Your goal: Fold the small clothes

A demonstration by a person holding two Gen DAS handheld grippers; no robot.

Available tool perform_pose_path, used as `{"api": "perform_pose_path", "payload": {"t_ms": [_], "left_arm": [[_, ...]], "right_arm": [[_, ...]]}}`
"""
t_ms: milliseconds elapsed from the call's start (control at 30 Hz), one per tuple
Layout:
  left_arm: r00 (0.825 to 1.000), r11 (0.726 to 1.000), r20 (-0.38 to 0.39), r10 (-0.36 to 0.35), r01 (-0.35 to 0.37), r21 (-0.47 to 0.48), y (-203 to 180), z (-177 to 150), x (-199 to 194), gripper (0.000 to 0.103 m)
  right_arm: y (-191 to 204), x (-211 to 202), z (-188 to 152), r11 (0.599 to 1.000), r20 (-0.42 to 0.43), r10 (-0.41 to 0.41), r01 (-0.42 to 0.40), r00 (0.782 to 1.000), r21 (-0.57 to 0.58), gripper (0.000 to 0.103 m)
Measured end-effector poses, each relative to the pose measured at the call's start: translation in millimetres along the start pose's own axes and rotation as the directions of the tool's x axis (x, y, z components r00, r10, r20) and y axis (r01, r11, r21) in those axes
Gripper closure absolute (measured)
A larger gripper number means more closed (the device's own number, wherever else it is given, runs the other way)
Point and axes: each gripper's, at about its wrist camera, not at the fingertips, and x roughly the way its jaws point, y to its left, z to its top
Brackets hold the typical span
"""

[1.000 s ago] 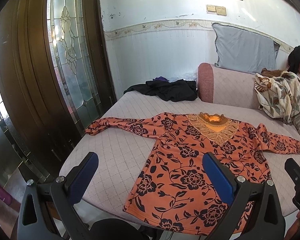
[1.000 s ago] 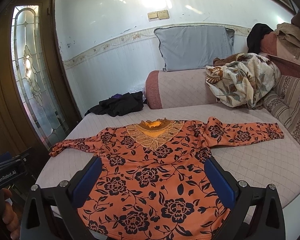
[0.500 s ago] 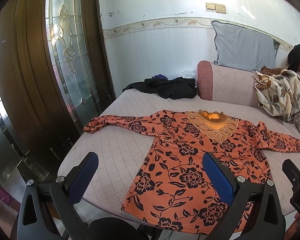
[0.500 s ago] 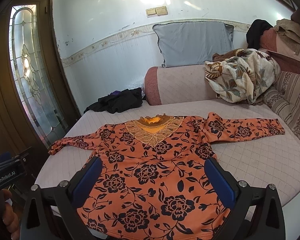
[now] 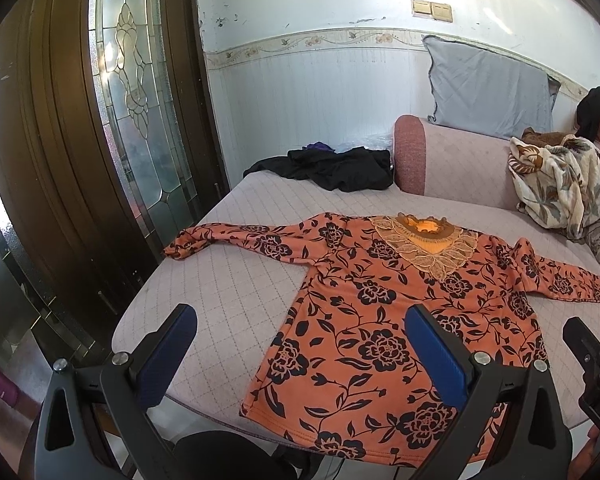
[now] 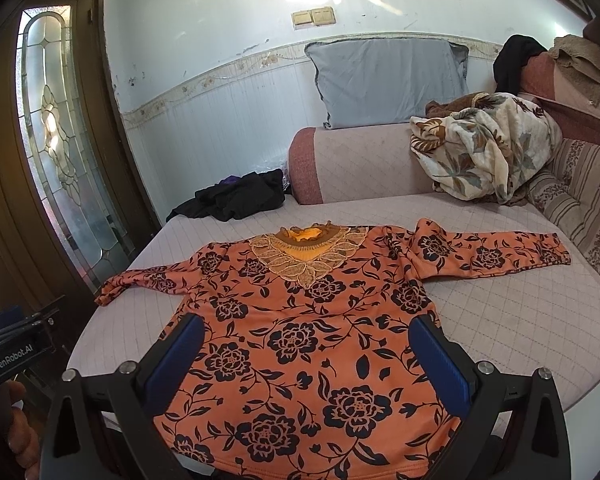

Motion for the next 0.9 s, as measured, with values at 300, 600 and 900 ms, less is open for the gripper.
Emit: {"api": "perform_pose_path", "payload": {"t_ms": [300,600,900], "left_arm": [[1.0,1.0,-0.001,0.001,-0.001,-0.004,0.5,-1.1,0.8,0.0],[1.0,1.0,-0.004,0.0,0.0,-0.003,0.6,-1.5,1.1,0.0],[1.0,1.0,-0.005,0.0,0.0,-0.003,0.8,-3.5,2.3,0.0]], "right_arm": [[3.8,3.1,-1.9,1.0,-0.012,0.003,-0.003,1.0,-0.003,0.0],[4.8,4.4,-3.1,1.0,-0.02,0.003,-0.003,1.0,-0.002,0.0],[3.9,7.3,-3.2,1.0,-0.031,0.006,-0.006,0.999,0.002,0.0]]}}
